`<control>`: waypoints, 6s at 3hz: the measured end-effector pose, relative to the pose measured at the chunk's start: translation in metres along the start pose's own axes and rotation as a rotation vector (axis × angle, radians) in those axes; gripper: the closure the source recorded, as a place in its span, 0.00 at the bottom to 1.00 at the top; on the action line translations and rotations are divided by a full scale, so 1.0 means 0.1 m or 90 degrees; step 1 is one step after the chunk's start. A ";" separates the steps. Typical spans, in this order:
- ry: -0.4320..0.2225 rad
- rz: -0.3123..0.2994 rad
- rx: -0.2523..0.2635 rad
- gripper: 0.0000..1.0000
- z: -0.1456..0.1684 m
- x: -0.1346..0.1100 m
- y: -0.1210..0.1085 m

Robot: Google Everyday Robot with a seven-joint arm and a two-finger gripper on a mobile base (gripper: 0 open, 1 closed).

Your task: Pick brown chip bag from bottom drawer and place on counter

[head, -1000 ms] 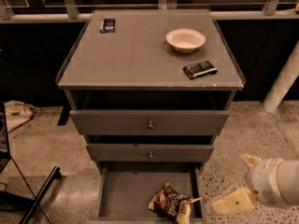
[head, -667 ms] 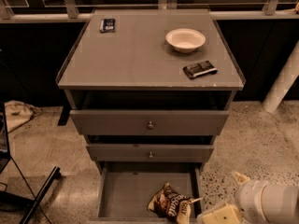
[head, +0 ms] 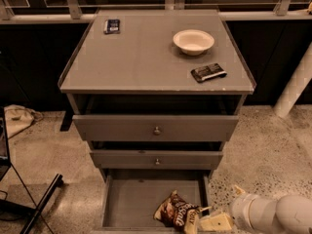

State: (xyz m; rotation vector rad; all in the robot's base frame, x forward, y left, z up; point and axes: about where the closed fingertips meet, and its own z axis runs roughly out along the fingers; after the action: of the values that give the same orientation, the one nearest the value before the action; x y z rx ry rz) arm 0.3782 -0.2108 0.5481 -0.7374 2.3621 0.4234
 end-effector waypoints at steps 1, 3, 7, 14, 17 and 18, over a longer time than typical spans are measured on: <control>-0.001 0.005 0.012 0.00 0.02 0.04 0.02; 0.013 0.028 0.045 0.00 0.64 0.49 -0.34; 0.073 0.058 -0.045 0.00 1.51 1.06 -0.46; 0.131 0.120 -0.115 0.19 3.03 1.68 -0.62; 0.131 0.120 -0.115 0.88 3.03 1.68 -0.62; 0.128 0.110 -0.130 1.00 2.93 1.56 -0.58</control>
Offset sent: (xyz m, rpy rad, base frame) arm 0.0171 -0.0360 -0.0956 -0.0372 -0.0064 -0.1909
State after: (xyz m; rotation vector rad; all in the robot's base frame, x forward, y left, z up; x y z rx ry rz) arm 0.4480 -0.1844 0.2190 -0.6970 2.6096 0.7023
